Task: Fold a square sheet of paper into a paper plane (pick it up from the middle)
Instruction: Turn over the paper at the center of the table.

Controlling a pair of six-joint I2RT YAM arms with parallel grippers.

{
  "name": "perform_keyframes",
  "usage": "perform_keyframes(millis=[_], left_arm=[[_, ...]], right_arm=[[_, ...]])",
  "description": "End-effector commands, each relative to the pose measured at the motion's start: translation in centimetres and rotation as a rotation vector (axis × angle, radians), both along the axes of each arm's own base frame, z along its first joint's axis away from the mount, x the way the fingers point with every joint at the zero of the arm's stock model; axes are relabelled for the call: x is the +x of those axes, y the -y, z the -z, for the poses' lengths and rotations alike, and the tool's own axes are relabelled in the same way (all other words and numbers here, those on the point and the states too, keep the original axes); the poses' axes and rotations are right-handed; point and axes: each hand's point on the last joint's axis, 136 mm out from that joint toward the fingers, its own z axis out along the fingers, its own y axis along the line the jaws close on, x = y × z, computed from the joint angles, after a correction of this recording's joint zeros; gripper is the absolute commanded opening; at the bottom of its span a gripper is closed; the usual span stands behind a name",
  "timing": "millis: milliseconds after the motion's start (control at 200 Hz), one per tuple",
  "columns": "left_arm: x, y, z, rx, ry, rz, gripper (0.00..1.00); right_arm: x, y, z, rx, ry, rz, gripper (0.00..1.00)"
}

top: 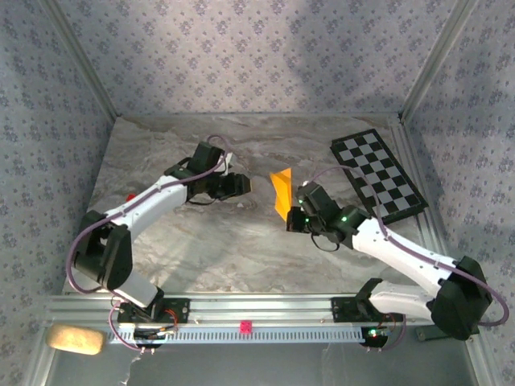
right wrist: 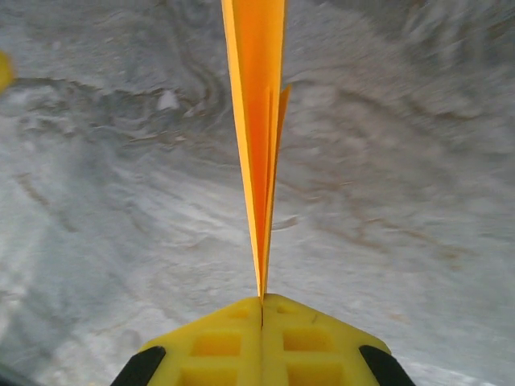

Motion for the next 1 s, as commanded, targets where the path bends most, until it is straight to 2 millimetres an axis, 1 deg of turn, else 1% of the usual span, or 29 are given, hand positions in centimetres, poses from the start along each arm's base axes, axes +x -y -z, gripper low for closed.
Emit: perform_keyframes(millis=[0, 155, 255, 335, 390, 435, 440, 445, 525, 620, 705, 750, 765, 810, 935, 995], left_arm=[[0.0, -2.7, -0.4, 0.096, 0.053, -0.042, 0.48], [0.3, -3.9, -0.4, 0.119, 0.064, -0.080, 0.48], [0.3, -4.7, 0.0, 0.135, 0.062, -0.109, 0.48], [0.3, -5.7, 0.3, 0.151, 0.052, -0.147, 0.48], [0.4, -6.5, 0.4, 0.154, 0.052, -0.176, 0.48], [0.4, -7.2, 0.4, 0.158, 0.051, -0.202, 0.48], [0.5, -7.2, 0.4, 0.158, 0.051, -0.205, 0.48], [0.5, -7.3, 0.5, 0.159, 0.050, -0.208, 0.48], [0.7, -8.6, 0.6, 0.158, 0.039, -0.253, 0.49], [0.8, -9.9, 0.8, 0.156, 0.028, -0.294, 0.49], [0.9, -10.8, 1.0, 0.153, 0.018, -0.323, 0.51], [0.9, -11.1, 1.0, 0.150, 0.013, -0.329, 0.50], [0.9, -11.2, 1.1, 0.149, 0.010, -0.331, 0.51], [0.9, -11.4, 1.2, 0.145, 0.005, -0.336, 0.51], [0.6, -11.6, 1.3, 0.127, -0.011, -0.337, 0.51], [0.4, -11.4, 1.3, 0.109, -0.015, -0.326, 0.52]], right_arm=[[-0.4, 4.9, 0.4, -0.297, 0.011, 0.011, 0.04], [-0.4, 7.5, 0.3, -0.542, -0.033, 0.033, 0.03], [-0.2, 9.0, -0.5, -0.743, -0.024, 0.065, 0.03], [-0.2, 9.3, -0.8, -0.859, -0.028, 0.074, 0.03], [-0.2, 8.9, -0.6, -0.923, -0.032, 0.063, 0.04], [-0.3, 8.7, 0.0, -0.970, -0.042, 0.038, 0.04], [0.0, 8.1, -0.4, -0.958, -0.032, 0.038, 0.04], [0.0, 8.0, -0.4, -0.956, -0.029, 0.037, 0.04], [0.1, 6.7, 0.5, -1.004, -0.037, -0.013, 0.04], [-0.1, 4.1, 2.5, -1.035, -0.050, -0.122, 0.04], [-0.6, 1.2, 4.3, -1.005, -0.064, -0.211, 0.04], [-1.0, -0.7, 5.4, -0.955, -0.072, -0.251, 0.05], [-1.2, -1.4, 5.7, -0.952, -0.071, -0.296, 0.06], [-1.6, -2.9, 6.6, -0.920, -0.074, -0.343, 0.07], [-2.2, -5.7, 8.8, -0.848, -0.126, -0.381, 0.10], [-2.5, -7.1, 9.4, -0.792, -0.151, -0.401, 0.13]])
